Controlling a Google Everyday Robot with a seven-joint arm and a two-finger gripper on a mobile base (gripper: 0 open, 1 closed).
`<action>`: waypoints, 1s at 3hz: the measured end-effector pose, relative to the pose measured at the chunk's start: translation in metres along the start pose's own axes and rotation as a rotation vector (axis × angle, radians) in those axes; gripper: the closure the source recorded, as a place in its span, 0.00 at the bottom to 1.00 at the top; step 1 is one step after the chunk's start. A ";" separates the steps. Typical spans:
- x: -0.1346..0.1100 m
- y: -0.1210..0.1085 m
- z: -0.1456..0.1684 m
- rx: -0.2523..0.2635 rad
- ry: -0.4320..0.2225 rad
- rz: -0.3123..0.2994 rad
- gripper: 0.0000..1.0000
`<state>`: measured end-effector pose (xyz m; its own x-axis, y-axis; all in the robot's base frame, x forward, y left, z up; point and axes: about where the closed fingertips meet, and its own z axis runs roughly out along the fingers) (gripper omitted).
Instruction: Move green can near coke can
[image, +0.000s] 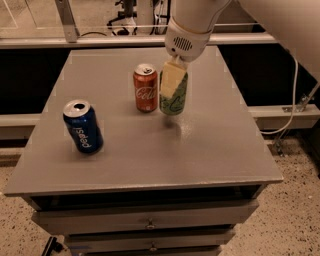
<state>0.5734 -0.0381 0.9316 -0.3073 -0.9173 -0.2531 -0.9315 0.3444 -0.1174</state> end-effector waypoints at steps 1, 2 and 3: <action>-0.007 -0.007 0.014 -0.011 0.018 0.008 1.00; -0.016 -0.011 0.026 -0.025 0.030 0.003 1.00; -0.017 -0.019 0.041 -0.043 0.035 0.007 1.00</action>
Offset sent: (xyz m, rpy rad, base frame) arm 0.0290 0.0228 -0.0312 -0.0405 0.0684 0.0070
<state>0.6046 -0.0208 0.8986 -0.3198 -0.9217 -0.2197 -0.9366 0.3426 -0.0739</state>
